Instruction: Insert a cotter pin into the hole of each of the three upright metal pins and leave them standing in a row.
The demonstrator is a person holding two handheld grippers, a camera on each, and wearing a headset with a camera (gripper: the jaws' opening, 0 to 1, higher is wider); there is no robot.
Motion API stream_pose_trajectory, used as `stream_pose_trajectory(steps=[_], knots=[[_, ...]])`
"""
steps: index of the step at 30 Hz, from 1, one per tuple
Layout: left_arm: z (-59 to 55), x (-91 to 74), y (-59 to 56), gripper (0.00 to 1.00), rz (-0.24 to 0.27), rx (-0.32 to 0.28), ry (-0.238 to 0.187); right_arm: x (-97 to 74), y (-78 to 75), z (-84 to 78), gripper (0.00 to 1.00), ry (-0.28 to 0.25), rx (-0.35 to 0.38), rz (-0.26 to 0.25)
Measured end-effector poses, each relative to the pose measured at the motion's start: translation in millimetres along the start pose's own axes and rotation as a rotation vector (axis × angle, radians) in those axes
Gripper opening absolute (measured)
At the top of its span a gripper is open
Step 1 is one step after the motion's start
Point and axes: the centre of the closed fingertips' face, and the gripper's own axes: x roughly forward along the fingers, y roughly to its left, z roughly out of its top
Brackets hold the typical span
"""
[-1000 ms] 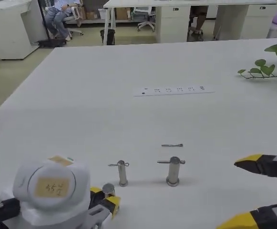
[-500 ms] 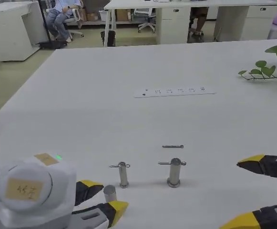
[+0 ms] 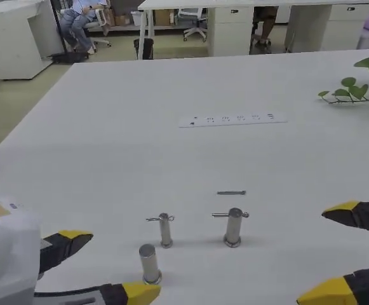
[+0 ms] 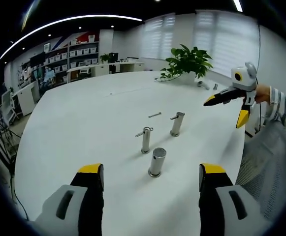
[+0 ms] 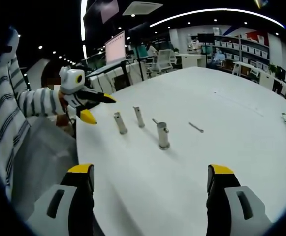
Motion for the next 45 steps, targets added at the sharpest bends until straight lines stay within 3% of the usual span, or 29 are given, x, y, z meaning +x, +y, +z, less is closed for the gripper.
stream_pose_trajectory(steps=[4, 8, 13, 15, 22, 29, 31, 33, 40, 45], knots=[[0.1, -4.9, -5.3, 0.83, -0.035, -0.033, -0.015, -0.5, -1.0, 1.7, 0.97, 0.001, -0.006, -0.002], [-1.2, -5.5, -12.3, 1.0, -0.079, -0.026, -0.013, -1.0, -3.0, 2.4, 0.97, 0.006, -0.011, -0.005], [-1.5, -5.8, -18.5, 0.99, -0.112, -0.035, -0.019, -0.7, -4.4, 2.9, 0.97, 0.011, -0.014, -0.007], [-3.6, -4.6, -13.4, 0.99, -0.079, -0.008, -0.011, -0.7, -4.6, 2.9, 0.97, 0.013, -0.015, -0.007], [-7.7, -4.1, -10.9, 0.99, -0.079, -0.05, -0.002, -2.5, -13.0, 9.8, 0.96, 0.03, -0.047, -0.021], [-14.8, -5.5, -8.5, 0.99, -0.076, -0.056, 0.015, -7.7, -28.2, 22.5, 0.94, 0.047, -0.1, -0.047], [-14.6, -6.5, -9.5, 0.99, -0.086, -0.052, 0.005, -8.4, -32.8, 25.5, 0.92, 0.057, -0.113, -0.051], [-8.8, -8.0, -9.1, 0.99, -0.089, -0.063, -0.033, -9.2, -38.9, 28.2, 0.89, 0.073, -0.141, -0.058], [-13.1, -7.7, -11.2, 0.99, -0.109, -0.066, -0.012, -7.4, -55.6, 39.9, 0.84, 0.122, -0.197, -0.067], [-19.5, -7.2, -10.8, 0.99, -0.121, -0.087, -0.001, -1.0, -61.0, 42.5, 0.81, 0.17, -0.223, -0.037]])
